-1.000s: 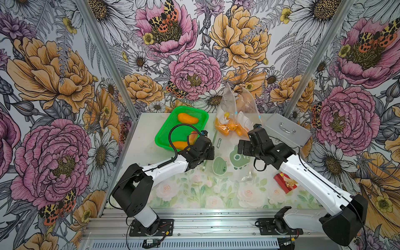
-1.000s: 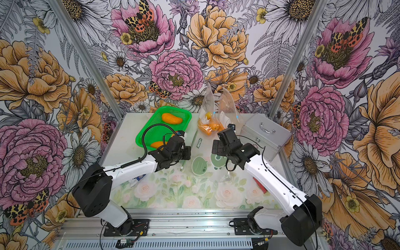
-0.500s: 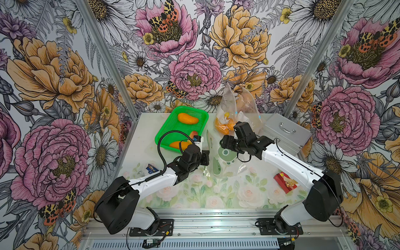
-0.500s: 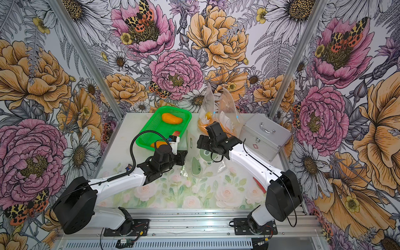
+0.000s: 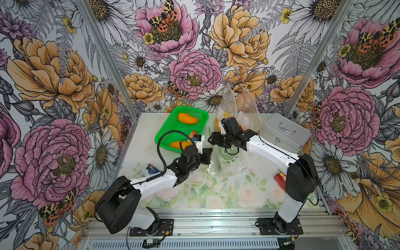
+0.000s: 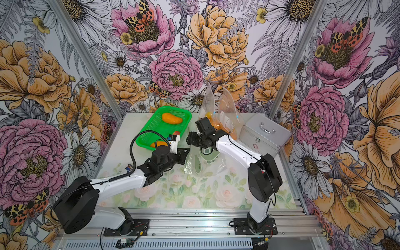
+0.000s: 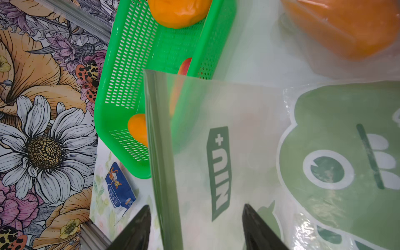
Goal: Place the mango in a zip-top bag and seal the zipper
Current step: Pick up the zipper food storage bag, then open the zipper of the food storage bag.
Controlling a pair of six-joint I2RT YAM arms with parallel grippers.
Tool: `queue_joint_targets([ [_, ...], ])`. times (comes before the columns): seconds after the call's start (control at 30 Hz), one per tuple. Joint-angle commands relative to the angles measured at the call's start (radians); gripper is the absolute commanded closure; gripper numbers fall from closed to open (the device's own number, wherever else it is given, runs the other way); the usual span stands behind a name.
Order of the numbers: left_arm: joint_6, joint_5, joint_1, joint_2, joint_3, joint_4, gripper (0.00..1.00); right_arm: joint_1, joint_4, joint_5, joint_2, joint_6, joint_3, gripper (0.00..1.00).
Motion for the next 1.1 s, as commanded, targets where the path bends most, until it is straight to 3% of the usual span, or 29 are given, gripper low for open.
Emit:
queue_joint_targets([
  [0.0, -0.015, 0.024, 0.012, 0.009, -0.016, 0.039, 1.0, 0.005, 0.016, 0.019, 0.022, -0.034, 0.052, 0.35],
  [0.53, -0.03, 0.039, 0.017, 0.028, -0.009, 0.04, 1.0, 0.01, -0.152, 0.277, 0.026, -0.178, 0.177, 0.35],
  [1.07, -0.033, 0.049, 0.019, 0.037, -0.009, 0.043, 1.0, 0.047, -0.193, 0.315, 0.061, -0.216, 0.239, 0.35],
])
